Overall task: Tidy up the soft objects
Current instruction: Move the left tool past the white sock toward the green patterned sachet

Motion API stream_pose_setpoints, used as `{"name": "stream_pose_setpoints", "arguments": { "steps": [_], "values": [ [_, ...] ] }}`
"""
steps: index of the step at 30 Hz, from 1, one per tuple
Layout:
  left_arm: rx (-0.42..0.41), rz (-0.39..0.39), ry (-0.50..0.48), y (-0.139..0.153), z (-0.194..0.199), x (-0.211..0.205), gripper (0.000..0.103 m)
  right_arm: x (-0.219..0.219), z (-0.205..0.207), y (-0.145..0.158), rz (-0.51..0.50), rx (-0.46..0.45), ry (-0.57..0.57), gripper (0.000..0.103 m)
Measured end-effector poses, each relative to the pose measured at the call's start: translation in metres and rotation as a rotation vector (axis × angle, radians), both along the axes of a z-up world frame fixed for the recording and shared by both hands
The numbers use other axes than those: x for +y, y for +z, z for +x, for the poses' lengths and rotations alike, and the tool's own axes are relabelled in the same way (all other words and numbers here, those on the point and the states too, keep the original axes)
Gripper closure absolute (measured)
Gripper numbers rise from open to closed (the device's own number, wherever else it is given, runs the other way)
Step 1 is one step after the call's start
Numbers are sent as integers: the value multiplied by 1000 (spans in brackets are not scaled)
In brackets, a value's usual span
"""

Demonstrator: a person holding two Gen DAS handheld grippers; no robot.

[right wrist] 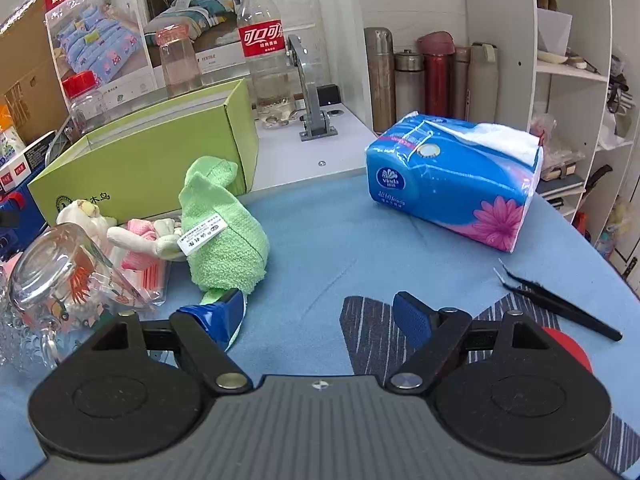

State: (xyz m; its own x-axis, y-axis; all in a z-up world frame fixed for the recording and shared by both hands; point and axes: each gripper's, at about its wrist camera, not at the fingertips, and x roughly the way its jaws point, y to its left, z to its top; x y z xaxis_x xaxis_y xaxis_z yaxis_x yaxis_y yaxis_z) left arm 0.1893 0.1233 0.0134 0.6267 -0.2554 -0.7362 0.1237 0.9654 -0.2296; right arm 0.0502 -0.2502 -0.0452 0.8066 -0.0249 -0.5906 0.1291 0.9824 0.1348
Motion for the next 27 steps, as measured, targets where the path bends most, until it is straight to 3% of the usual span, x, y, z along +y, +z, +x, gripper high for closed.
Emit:
{"name": "stream_pose_setpoints", "arguments": {
  "steps": [4,8,11,15,21,24,27],
  "values": [
    [44,-43,-168,3,9,-26,5,-5,6,1,2,2,-19,34],
    [131,41,-380,-6,23,-58,5,-6,11,2,-3,3,-20,34],
    [221,134,-450,-25,38,-67,4,-7,12,5,-5,-3,-18,34],
    [271,145,-395,-33,44,-44,4,-9,12,8,-9,-12,-19,34],
    [233,134,-184,-36,22,22,4,-8,20,13,-9,-21,-8,34],
    [199,99,-127,-36,-3,51,4,-3,22,16,-23,-28,8,34],
    [180,119,-89,-36,-27,60,4,3,24,17,-33,-28,23,34]
  ]
}}
